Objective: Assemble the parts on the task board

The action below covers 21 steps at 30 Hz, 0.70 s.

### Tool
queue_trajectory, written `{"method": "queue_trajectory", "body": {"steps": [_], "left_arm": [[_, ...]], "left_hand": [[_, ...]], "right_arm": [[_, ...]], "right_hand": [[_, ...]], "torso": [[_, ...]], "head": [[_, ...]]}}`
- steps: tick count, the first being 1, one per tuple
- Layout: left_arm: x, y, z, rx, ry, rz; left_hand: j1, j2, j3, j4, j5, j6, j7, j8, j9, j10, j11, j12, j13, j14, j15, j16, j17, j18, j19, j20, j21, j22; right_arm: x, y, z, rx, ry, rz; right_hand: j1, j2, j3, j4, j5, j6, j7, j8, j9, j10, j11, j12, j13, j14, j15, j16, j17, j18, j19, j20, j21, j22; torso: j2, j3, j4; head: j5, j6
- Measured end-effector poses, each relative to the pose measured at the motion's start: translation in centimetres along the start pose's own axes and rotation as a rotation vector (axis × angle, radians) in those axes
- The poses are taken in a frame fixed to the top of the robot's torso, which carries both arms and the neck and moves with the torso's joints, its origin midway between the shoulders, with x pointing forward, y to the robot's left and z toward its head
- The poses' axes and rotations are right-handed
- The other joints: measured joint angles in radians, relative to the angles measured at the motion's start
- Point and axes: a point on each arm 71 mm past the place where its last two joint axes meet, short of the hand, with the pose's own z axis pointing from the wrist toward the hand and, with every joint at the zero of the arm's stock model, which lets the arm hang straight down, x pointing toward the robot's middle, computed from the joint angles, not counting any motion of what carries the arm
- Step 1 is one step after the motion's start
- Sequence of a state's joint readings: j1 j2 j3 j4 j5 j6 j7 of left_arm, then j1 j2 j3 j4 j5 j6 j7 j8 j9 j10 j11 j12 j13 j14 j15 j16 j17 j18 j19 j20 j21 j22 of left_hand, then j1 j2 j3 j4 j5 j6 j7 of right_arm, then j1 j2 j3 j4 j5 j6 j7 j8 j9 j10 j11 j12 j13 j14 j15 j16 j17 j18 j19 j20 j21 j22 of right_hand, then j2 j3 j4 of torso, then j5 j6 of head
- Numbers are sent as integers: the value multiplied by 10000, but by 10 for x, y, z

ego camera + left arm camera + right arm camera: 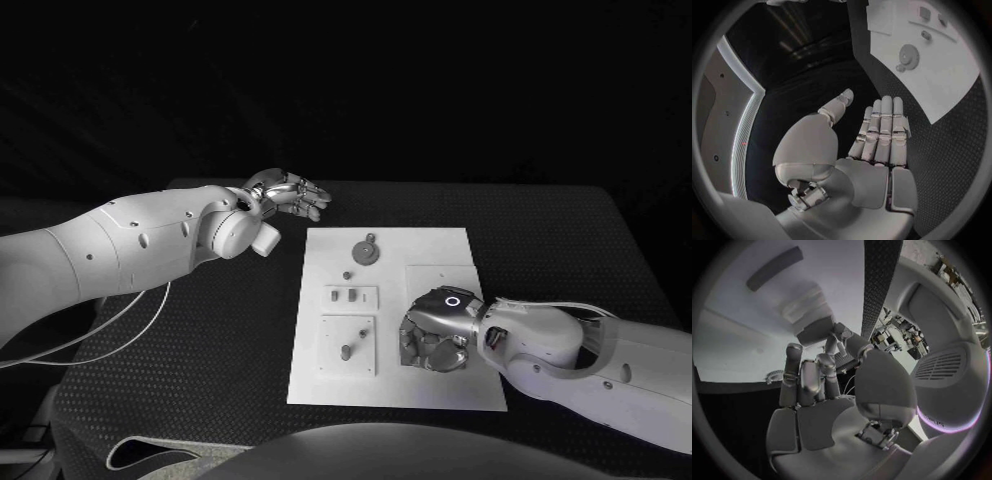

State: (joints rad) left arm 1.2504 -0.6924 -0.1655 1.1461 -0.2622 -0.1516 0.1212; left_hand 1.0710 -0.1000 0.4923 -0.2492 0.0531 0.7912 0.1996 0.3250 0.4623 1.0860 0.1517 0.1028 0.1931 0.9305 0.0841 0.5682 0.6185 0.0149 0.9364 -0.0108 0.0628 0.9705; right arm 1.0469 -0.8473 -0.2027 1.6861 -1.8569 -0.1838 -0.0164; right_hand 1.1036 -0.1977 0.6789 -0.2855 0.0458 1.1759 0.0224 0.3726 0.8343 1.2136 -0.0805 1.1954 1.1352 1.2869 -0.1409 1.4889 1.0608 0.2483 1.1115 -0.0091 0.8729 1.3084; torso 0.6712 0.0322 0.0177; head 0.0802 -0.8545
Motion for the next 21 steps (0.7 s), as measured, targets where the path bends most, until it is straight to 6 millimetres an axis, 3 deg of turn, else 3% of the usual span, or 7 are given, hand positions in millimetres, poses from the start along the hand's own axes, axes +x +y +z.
{"method": "queue_trajectory", "body": {"steps": [5,21], "left_arm": [[0,0,0,-1,5,0],[-1,0,0,-13,0,-1]], "left_hand": [[0,0,0,0,0,0,0,0,-4,0,0,0,-1,0,0,0,-1,0,0,0,0,0],[0,0,-1,45,0,0,0,-1,-4,0,0,40,-2,0,0,0,8,0,0,0,0,2]], "right_arm": [[2,-3,1,71,185,-169],[6,-5,3,257,523,-243]], "right_hand": [[144,144,0,0,48,0,-1,-2,21,-1,0,0,0,0,0,0,-30,0,0,0,0,0],[144,144,-1,-1,47,0,-2,-1,49,-3,2,-70,-97,0,2,-1,-131,0,-2,1,0,0]], "torso": [[-2,-2,-7],[-3,1,-12]], "head": [[15,-12],[10,-23]]}}
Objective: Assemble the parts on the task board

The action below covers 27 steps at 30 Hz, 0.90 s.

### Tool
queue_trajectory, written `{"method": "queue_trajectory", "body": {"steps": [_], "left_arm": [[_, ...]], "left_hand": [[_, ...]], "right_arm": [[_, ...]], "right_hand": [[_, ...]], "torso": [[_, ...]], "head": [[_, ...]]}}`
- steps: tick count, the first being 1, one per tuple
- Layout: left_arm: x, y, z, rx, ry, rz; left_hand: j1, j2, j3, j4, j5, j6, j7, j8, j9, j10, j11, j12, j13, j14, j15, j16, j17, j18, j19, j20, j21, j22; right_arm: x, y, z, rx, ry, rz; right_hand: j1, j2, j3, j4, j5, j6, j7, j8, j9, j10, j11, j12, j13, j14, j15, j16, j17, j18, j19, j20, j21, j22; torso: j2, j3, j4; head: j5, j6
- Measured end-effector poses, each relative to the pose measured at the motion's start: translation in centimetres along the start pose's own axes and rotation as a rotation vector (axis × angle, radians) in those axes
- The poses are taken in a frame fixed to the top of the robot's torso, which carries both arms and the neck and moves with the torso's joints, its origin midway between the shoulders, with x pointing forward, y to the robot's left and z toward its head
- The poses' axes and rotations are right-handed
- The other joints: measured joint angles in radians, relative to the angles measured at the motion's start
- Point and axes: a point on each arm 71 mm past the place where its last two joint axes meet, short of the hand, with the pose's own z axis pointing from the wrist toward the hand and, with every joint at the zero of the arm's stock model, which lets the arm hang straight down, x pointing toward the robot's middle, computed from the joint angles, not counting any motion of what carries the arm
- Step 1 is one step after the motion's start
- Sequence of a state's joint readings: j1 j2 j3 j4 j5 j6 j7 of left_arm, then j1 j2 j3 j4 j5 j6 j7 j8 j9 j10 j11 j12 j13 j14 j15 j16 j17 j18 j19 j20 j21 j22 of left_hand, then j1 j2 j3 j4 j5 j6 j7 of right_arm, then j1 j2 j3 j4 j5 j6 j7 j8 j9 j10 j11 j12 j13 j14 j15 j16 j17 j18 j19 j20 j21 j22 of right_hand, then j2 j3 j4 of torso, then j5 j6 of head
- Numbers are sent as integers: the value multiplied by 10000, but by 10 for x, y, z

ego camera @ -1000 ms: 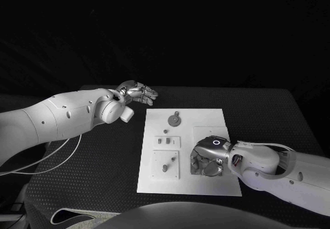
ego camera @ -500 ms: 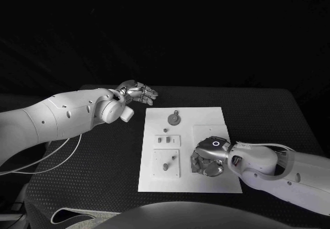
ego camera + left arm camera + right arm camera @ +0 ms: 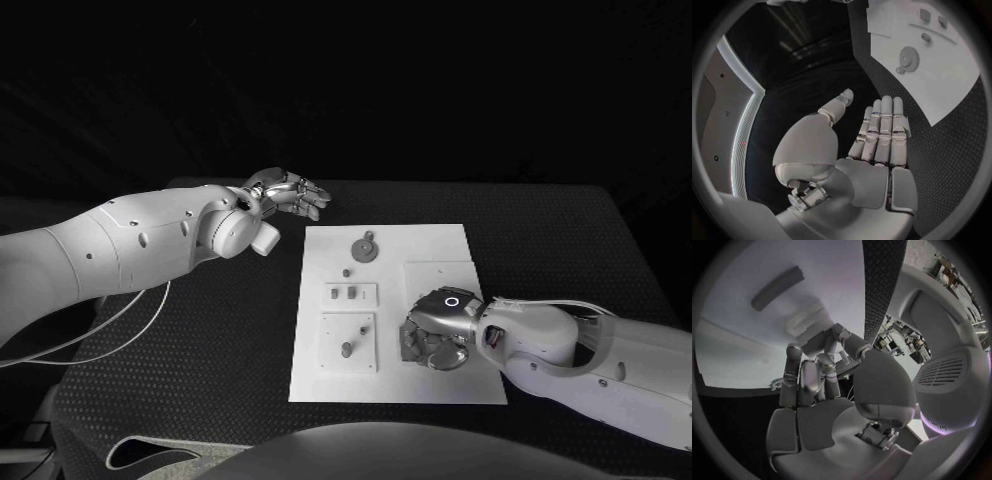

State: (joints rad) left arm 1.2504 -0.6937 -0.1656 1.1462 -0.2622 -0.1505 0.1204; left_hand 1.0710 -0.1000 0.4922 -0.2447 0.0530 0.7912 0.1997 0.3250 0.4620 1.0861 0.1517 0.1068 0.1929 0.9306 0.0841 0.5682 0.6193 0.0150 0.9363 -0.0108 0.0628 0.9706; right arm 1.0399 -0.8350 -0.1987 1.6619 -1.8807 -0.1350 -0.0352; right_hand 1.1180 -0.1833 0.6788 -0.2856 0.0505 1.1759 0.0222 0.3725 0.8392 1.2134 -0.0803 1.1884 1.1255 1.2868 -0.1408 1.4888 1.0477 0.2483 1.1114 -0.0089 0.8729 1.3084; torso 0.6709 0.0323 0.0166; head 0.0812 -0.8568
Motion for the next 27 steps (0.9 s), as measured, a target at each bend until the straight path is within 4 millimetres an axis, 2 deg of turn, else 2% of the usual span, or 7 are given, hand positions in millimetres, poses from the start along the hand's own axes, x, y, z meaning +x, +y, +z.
{"method": "queue_trajectory", "body": {"steps": [7,11,16,18,21,27], "left_arm": [[0,0,0,-8,3,-1],[0,0,0,-10,7,-1],[0,0,0,-14,6,-1],[0,0,0,-15,4,-1],[0,0,0,-17,4,0],[0,0,0,-14,22,-1]], "left_hand": [[0,0,6,6,0,0,0,0,-8,0,0,0,0,0,0,-38,-1,0,0,0,0,0],[0,0,6,6,0,0,0,0,-8,0,0,0,-1,0,0,-38,7,0,0,0,0,1],[0,0,6,6,0,0,0,-1,-8,0,0,0,-1,0,0,-38,8,1,0,0,0,1],[0,0,6,6,0,-31,30,-1,-8,0,0,0,-1,0,0,-38,8,0,0,0,0,1],[0,0,6,6,0,-36,36,-1,-7,1,0,0,-1,0,0,-38,7,1,0,0,0,1],[0,0,6,6,0,-36,36,-1,-7,1,0,0,7,0,0,-38,6,0,0,0,0,1]], "right_arm": [[1,0,0,55,-35,63],[2,-2,-2,134,-105,207],[3,-10,-11,447,-351,629],[1,-12,-14,534,-512,815],[-6,-13,-18,602,-858,1104],[-22,-22,-27,878,-1572,1825]], "right_hand": [[0,-1,-1,-1,-1,0,-1,20,32,0,1,0,-12,0,1,0,-2,0,0,0,0,0],[-44,-44,-12,-12,-2,-8,7,-86,44,-155,43,-254,-233,-39,39,0,-119,0,-1,0,0,0],[-499,-455,-43,341,2,-470,209,-493,-64,-351,161,-350,-292,-100,59,0,-233,1,-1,1,0,0],[-756,-714,-140,558,2,-793,331,-722,-129,-366,299,-350,-262,-118,42,0,-234,0,-1,1,0,0],[-1031,-987,-346,764,2,-1140,440,-995,-233,-468,431,-350,-186,-154,75,0,-264,0,-1,1,0,0],[-1594,-1050,-887,946,2,-1449,584,-1317,-389,-616,578,-280,-86,-261,181,0,-285,0,-39,39,0,0]], "torso": [[0,-1,7],[0,-5,7],[0,-5,7],[-2,-5,7],[-6,-5,6],[-6,-5,-2]], "head": [[-9,-7],[-12,-8],[-29,12],[-39,26],[-59,53],[-108,114]]}}
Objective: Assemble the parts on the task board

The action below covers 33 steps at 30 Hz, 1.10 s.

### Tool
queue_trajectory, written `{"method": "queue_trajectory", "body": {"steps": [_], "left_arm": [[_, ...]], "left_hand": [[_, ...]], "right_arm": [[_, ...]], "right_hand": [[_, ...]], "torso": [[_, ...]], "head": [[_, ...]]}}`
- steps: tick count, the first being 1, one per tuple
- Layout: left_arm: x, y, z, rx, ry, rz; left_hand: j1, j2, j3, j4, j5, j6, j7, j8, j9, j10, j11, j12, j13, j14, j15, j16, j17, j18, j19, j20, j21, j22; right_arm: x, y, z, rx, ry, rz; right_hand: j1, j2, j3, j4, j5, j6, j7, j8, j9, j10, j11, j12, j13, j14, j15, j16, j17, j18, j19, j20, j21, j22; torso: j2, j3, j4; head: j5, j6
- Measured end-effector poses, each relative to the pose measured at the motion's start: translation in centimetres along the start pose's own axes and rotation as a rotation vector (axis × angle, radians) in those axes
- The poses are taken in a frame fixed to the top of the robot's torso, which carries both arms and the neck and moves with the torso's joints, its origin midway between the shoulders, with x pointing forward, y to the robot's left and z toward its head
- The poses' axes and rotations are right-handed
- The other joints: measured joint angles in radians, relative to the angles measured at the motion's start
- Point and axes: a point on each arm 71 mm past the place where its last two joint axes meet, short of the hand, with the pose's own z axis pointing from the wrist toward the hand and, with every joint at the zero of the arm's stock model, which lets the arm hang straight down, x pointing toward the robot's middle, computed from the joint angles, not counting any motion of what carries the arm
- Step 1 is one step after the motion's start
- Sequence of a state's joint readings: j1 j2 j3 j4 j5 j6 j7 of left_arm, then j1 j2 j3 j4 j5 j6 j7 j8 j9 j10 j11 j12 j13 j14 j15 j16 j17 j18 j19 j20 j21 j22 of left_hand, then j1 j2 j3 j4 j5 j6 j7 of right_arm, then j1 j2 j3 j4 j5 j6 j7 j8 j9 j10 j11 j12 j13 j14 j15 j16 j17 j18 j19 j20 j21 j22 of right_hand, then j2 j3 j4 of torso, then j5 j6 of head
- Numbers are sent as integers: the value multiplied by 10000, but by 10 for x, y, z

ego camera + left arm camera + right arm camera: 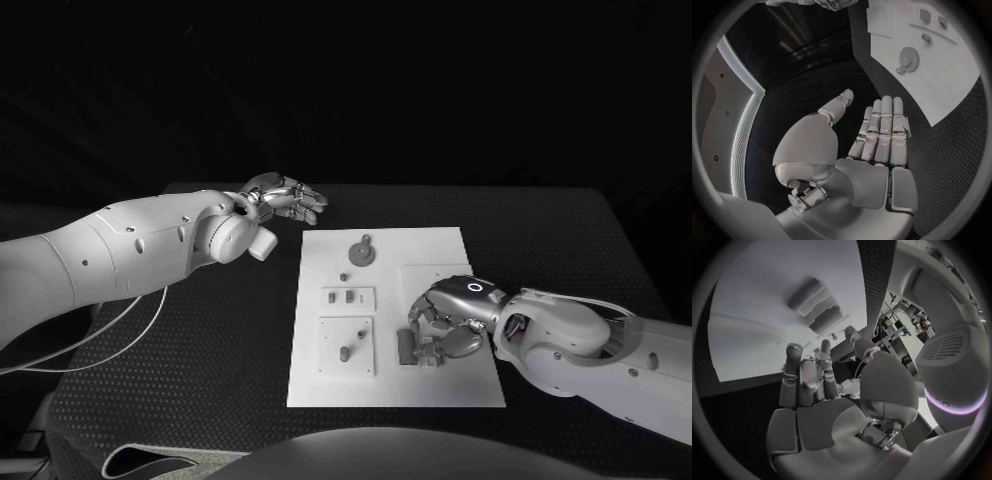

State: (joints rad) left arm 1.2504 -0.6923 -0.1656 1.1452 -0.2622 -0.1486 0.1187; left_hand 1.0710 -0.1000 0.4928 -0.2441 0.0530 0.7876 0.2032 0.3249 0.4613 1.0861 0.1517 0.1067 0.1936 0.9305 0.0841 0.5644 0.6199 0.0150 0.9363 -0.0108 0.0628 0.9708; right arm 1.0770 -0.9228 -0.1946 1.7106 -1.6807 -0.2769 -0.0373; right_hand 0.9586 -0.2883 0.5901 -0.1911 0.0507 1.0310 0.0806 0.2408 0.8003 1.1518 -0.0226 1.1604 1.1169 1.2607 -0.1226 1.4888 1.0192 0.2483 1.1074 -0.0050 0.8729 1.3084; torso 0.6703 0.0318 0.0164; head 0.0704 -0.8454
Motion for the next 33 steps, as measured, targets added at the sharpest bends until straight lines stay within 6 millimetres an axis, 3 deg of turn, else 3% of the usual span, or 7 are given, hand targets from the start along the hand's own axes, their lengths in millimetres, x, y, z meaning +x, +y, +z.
{"method": "queue_trajectory", "body": {"steps": [6,10,13,17,22,26,33], "left_arm": [[0,0,0,-1,9,-2],[0,0,0,-12,8,-3],[-1,1,-1,-24,2,-2],[-1,1,-1,-38,10,-2],[1,0,0,-38,63,-3],[1,0,0,-43,83,-5],[1,1,0,-61,100,-2]], "left_hand": [[0,0,0,0,0,0,0,-1,-2,0,0,0,0,0,0,0,1,-1,0,0,0,-9],[0,0,0,0,0,0,0,-1,-9,0,0,0,-1,0,0,0,8,0,0,0,0,-8],[0,0,-13,12,0,0,0,-1,-9,0,0,0,-2,0,0,0,7,0,-2,2,0,-8],[0,0,-27,27,0,0,0,-2,-8,0,0,0,-2,0,0,0,7,0,-36,36,0,-8],[0,0,-27,27,0,0,0,-3,-8,0,0,0,-3,0,0,0,6,0,-36,36,0,-8],[0,0,-27,27,0,0,0,-3,-8,0,0,0,-3,0,0,0,6,0,-36,36,0,-7],[0,0,-27,27,0,0,0,-3,-7,0,0,0,-3,-2,1,0,6,0,-36,36,0,-7]], "right_arm": [[-17,-21,-8,1126,-402,1246],[-12,-43,-17,2540,11,1852],[-7,-55,-24,3512,698,2151],[2,-58,-26,4380,1740,2483],[13,-57,-28,5073,2688,2884],[17,-55,-26,5345,2986,3060],[32,-43,-17,5339,3401,3321]], "right_hand": [[-180,85,-169,158,0,-158,53,-110,-81,6,68,95,96,38,40,0,124,-5,0,0,0,0],[-576,289,-102,843,-1,-161,55,-110,-106,6,68,137,154,39,40,0,159,-5,0,0,0,0],[-931,659,-65,1363,-1,-36,83,-95,-107,123,21,274,253,104,5,58,241,-8,0,0,0,0],[-931,1181,-359,1285,-1,361,-67,35,-95,426,-135,475,409,275,-87,126,415,-9,0,-74,0,0],[-989,1555,-673,1061,-1,526,-127,38,-91,585,-183,542,526,334,-144,137,544,-1,-30,-103,7,0],[-1253,1653,-881,1100,-2,588,-173,38,-94,743,-229,664,673,402,-138,166,644,-2,-37,-110,43,0],[-1838,1418,-986,1347,-2,711,-203,38,-140,905,-260,822,871,492,-160,212,719,-1,20,-166,43,0]], "torso": [[1,0,-1],[2,0,0],[5,0,0],[6,0,0],[6,-1,-7],[6,-2,-2],[8,-2,21]], "head": [[-79,60],[-136,104],[-161,126],[-193,137],[-228,166],[-264,181],[-279,171]]}}
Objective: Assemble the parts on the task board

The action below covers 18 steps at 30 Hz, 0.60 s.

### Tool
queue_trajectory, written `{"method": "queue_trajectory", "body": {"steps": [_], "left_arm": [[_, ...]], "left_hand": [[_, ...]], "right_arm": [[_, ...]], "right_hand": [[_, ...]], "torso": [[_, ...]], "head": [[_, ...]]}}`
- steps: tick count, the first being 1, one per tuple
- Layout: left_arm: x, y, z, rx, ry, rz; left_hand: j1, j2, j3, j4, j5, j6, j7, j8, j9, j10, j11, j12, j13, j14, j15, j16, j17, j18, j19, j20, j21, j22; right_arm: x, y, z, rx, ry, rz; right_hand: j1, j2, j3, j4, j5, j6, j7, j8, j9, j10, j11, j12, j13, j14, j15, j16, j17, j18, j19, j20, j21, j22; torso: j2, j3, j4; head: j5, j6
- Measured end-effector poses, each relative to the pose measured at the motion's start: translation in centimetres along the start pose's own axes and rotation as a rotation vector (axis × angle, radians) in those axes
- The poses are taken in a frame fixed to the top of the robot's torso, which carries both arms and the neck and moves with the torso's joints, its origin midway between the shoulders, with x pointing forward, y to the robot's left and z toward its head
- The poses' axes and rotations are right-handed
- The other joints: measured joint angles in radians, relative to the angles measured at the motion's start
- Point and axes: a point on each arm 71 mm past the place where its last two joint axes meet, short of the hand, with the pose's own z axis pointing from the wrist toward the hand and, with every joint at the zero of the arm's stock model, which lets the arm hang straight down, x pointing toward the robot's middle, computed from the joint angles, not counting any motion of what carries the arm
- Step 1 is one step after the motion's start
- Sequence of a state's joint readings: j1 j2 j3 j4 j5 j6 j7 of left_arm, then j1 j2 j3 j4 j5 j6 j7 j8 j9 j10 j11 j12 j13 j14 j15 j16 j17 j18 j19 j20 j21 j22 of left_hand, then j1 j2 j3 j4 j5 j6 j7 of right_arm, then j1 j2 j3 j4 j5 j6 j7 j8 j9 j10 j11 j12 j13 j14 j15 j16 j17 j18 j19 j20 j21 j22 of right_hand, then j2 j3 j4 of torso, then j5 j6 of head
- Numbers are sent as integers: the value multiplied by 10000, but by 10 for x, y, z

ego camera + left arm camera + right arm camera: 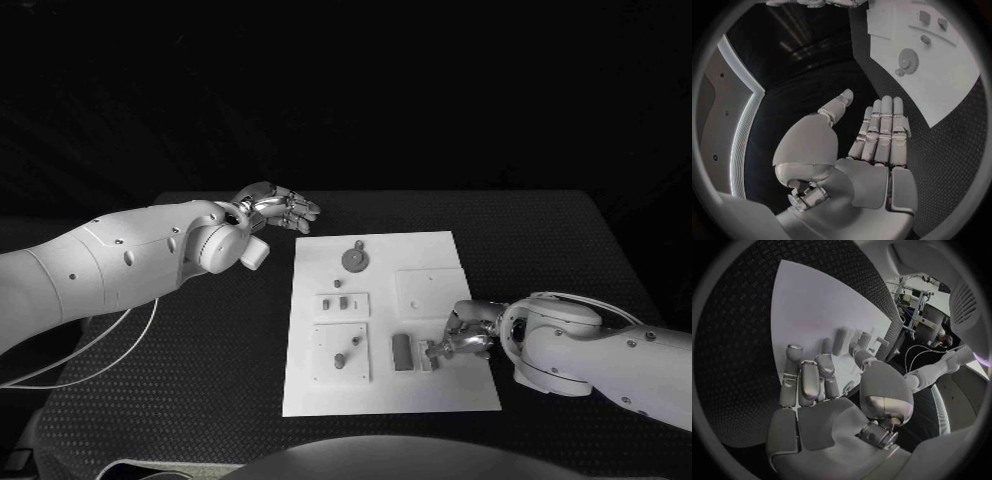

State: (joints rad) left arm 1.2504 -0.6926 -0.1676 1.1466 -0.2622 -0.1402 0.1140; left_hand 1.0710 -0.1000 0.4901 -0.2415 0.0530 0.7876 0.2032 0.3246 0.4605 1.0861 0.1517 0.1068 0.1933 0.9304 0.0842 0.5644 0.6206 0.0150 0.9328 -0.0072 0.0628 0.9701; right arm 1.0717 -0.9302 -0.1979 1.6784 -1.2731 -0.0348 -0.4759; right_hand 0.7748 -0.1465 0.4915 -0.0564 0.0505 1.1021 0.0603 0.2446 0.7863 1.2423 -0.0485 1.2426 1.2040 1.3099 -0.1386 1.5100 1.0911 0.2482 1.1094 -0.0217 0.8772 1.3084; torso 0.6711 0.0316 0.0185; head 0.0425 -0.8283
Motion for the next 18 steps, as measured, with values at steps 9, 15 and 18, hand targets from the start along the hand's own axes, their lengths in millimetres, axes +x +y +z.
{"method": "queue_trajectory", "body": {"steps": [9,15,18], "left_arm": [[0,0,0,-17,4,2],[-1,1,-1,-23,-1,3],[-1,1,-1,-26,-6,3]], "left_hand": [[0,0,0,0,0,0,0,0,0,0,0,0,-1,-34,34,0,8,0,0,0,0,0],[0,0,0,0,0,0,0,0,1,0,0,0,-1,-34,34,0,7,0,0,0,0,1],[0,0,0,0,0,0,0,36,-9,0,0,0,-1,-34,34,0,7,0,0,0,0,1]], "right_arm": [[3,2,6,48,-222,-421],[3,4,8,9,-325,-645],[3,5,9,-11,-369,-760]], "right_hand": [[-73,-73,44,37,0,177,-134,142,28,321,-71,301,299,55,-23,0,34,-10,56,-55,0,0],[72,71,127,-364,-1,262,-153,140,28,359,-107,301,335,58,-19,0,27,-58,72,-71,0,0],[394,336,65,-1082,-1,290,-142,141,28,375,-122,301,350,60,-17,0,-13,3,52,-90,38,0]], "torso": [[2,-3,-1],[1,-1,-8],[1,0,-10]], "head": [[22,-32],[53,-57],[72,-63]]}}
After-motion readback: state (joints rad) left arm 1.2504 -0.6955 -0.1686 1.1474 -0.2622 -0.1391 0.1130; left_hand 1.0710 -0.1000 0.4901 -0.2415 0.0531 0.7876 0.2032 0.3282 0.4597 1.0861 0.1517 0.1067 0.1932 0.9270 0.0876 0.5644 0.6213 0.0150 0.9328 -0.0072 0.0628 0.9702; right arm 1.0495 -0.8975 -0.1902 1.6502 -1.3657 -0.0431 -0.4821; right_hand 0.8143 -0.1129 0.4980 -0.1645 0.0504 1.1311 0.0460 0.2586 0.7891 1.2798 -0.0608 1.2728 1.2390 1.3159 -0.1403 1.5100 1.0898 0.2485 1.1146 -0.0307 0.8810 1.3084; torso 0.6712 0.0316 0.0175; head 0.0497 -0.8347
